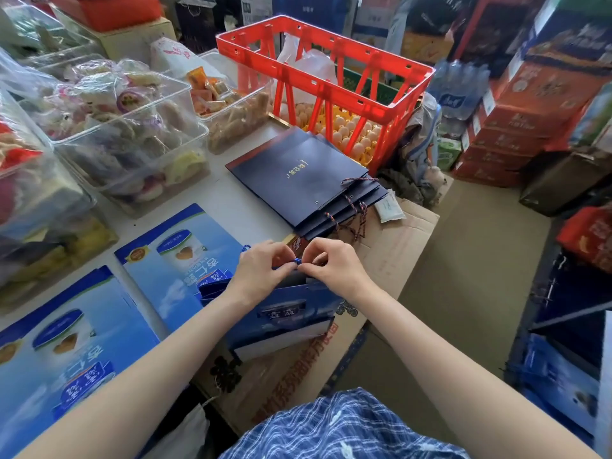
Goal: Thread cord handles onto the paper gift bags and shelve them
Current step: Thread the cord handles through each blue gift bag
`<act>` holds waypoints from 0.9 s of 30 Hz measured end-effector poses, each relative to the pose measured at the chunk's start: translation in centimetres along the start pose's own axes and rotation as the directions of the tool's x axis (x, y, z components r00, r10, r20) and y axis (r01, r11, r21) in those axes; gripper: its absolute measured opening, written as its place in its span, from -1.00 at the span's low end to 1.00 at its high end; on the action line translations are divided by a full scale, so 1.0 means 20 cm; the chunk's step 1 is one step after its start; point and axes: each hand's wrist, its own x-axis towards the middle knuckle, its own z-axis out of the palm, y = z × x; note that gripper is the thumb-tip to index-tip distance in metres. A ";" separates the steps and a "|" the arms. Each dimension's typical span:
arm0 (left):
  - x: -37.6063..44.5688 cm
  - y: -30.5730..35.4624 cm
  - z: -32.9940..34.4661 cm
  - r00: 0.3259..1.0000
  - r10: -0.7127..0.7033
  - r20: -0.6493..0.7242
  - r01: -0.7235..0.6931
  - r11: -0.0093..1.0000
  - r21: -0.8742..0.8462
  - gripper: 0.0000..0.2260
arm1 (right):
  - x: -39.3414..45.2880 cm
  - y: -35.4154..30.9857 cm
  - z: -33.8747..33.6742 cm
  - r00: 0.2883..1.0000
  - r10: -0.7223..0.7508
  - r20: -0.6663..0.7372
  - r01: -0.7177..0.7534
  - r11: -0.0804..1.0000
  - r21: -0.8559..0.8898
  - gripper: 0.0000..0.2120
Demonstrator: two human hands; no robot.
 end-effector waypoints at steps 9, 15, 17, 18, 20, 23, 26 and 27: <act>0.08 -0.06 -0.01 0.992 -0.016 0.123 0.019 1.000 -0.019 -0.92 | 0.04 0.00 0.01 0.955 -0.287 -0.078 0.271 0.947 -0.169 -0.92; 0.09 -0.07 -0.04 0.988 -0.039 0.147 0.061 0.987 -0.148 -0.91 | 0.06 0.02 0.03 0.957 -0.273 -0.103 0.267 0.961 -0.068 -0.91; 0.09 -0.07 -0.05 0.989 -0.028 0.146 0.054 0.982 -0.180 -0.82 | 0.05 0.01 0.04 0.968 -0.235 -0.091 0.233 0.972 -0.028 -0.91; 0.09 -0.06 -0.05 0.991 -0.019 0.133 0.044 0.980 -0.192 -0.79 | 0.05 0.00 0.04 0.973 -0.211 -0.089 0.212 0.977 0.000 -0.91; 0.07 -0.05 -0.05 0.995 -0.004 0.102 0.025 0.979 -0.205 -0.79 | 0.05 0.00 0.04 0.983 -0.157 -0.093 0.164 0.984 0.066 -0.91; 0.07 -0.05 -0.05 0.997 0.002 0.075 0.015 0.973 -0.231 -0.90 | 0.06 -0.01 0.04 0.989 -0.097 -0.114 0.110 0.987 0.116 -0.92; 0.07 -0.06 -0.04 0.999 -0.011 0.030 0.018 0.964 -0.264 -0.94 | 0.06 -0.01 0.05 0.986 -0.062 -0.154 0.084 0.987 0.140 -0.91; 0.07 -0.06 -0.03 1.000 -0.008 0.027 0.015 0.962 -0.271 -0.93 | 0.06 -0.01 0.05 0.985 -0.049 -0.167 0.075 0.986 0.151 -0.90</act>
